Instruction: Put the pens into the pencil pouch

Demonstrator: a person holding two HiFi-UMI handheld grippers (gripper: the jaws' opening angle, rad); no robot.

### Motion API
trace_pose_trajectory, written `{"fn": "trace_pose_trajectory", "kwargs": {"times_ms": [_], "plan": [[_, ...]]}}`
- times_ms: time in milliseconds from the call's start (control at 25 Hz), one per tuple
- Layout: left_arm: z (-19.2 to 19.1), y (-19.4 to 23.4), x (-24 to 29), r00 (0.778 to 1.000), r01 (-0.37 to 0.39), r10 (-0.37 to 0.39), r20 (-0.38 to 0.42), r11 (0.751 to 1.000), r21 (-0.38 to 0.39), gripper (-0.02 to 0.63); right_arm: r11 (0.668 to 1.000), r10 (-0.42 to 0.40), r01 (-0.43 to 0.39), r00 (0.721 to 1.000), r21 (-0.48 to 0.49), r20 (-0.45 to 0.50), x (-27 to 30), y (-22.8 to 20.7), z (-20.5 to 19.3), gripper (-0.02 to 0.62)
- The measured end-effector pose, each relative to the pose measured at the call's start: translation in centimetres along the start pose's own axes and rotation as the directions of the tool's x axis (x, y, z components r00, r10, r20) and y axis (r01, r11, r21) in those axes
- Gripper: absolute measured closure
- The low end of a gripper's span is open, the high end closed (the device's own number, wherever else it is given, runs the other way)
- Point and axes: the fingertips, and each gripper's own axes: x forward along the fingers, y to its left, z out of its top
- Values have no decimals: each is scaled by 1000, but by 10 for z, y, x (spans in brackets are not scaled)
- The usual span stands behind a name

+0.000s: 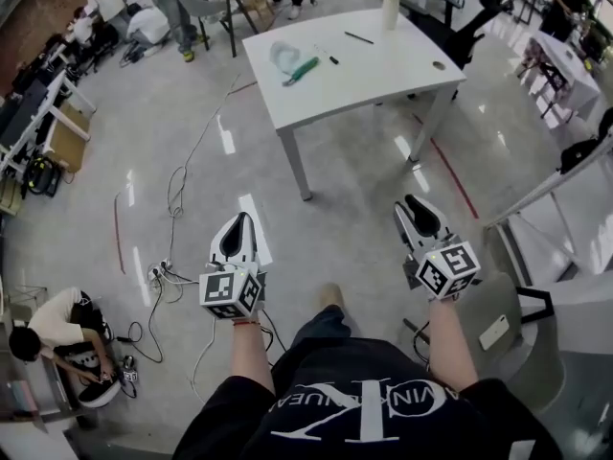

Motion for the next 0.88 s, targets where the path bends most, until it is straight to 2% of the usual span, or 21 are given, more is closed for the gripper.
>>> {"fn": "trace_pose_trajectory", "kwargs": {"times_ms": [320,400,560,880], "plan": [[5,31,71,999,45,-45,6,999,1,598,1000,-19,19,1000,-7,-23,65,-25,6,485],[5,41,85,999,44,-44,4,999,0,594,1000,-18,18,1000,-6,-24,82,-30,8,485],[8,64,108,1000,27,-27,3,1000,-2,545,1000,-12,11,1000,-9,-23,114,-35,12,485],[5,84,135,1000,17,-17,2,1000,-23,518,1000,-8,8,999,-8,-32,146,-47,11,483]]}}
